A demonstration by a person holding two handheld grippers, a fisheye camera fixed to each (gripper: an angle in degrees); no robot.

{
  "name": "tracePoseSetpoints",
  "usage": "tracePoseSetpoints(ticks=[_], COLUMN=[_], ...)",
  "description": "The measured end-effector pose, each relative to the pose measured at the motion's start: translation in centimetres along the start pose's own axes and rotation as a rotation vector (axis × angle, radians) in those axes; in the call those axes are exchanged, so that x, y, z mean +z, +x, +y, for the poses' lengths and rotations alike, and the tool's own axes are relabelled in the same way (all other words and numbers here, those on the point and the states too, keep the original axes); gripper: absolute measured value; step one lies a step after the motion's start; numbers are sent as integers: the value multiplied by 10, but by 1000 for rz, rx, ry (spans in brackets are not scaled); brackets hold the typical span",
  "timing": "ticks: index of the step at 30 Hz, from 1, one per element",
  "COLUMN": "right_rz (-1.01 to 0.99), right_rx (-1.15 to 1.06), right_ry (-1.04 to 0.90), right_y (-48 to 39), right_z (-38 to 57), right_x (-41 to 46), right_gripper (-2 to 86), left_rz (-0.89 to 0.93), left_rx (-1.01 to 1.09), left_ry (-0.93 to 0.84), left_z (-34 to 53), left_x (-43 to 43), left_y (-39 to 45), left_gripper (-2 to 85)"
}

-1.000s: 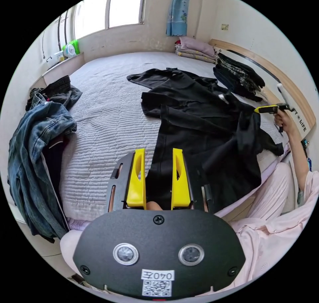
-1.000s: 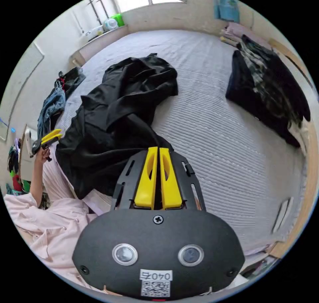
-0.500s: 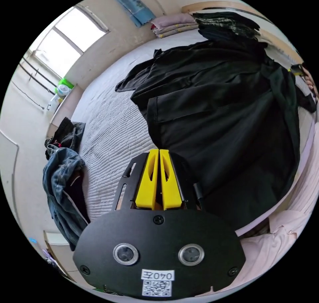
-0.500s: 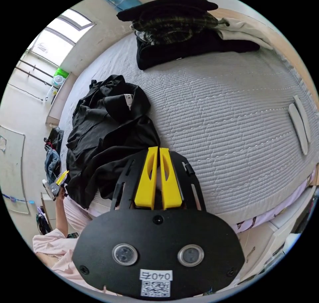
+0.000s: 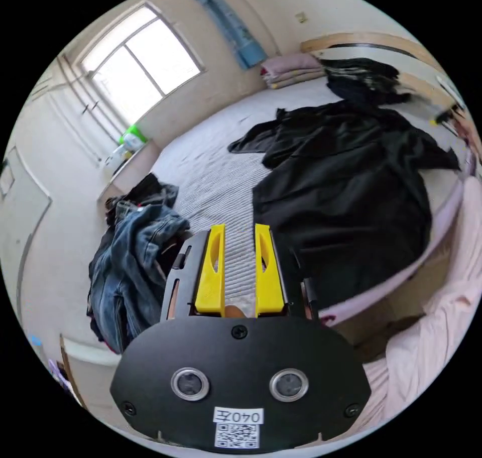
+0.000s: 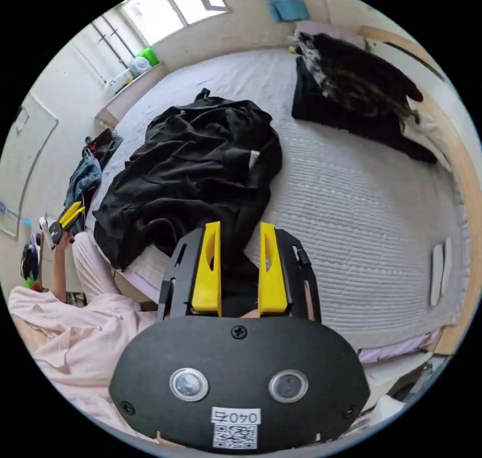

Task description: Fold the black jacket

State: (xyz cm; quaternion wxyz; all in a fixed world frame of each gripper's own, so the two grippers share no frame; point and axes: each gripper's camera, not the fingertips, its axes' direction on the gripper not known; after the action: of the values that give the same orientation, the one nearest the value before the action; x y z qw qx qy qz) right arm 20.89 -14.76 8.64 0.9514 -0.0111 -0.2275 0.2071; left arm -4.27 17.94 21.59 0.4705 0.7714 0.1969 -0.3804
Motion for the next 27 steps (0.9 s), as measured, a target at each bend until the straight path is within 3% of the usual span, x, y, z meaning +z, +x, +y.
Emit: tracePoseSetpoints(ticks=[3,5,12,13,16,23,27], right_rz=[43,71,56,52,75,-27,-21], right_rx=[-288,-447,-500,-486,-511,-375,-314], right_ry=[-67,-172,-440,-508,-448,-197,-168], right_y=[-61,-96,-125,-123,-120,-71,-49], right_z=[-44,-76,-129,-128,-108,-27,1], right_x=[18,52,124,133,114,7,-14], right_gripper=[115,122,115,47,-3,-10,-10], left_rz=[144,141,97,102,136,270,222], left_rx=[276,411,529,531,536,514,493], left_ry=[-81,-126,-220,-231,-257,-301,-280], left_z=[13,24,34,33,27,-2,-16], left_x=[-4,0,22,26,43,37,28], left_y=[55,84,93,92,85,49,16], left_gripper=[80,83,93,94,95,62,45])
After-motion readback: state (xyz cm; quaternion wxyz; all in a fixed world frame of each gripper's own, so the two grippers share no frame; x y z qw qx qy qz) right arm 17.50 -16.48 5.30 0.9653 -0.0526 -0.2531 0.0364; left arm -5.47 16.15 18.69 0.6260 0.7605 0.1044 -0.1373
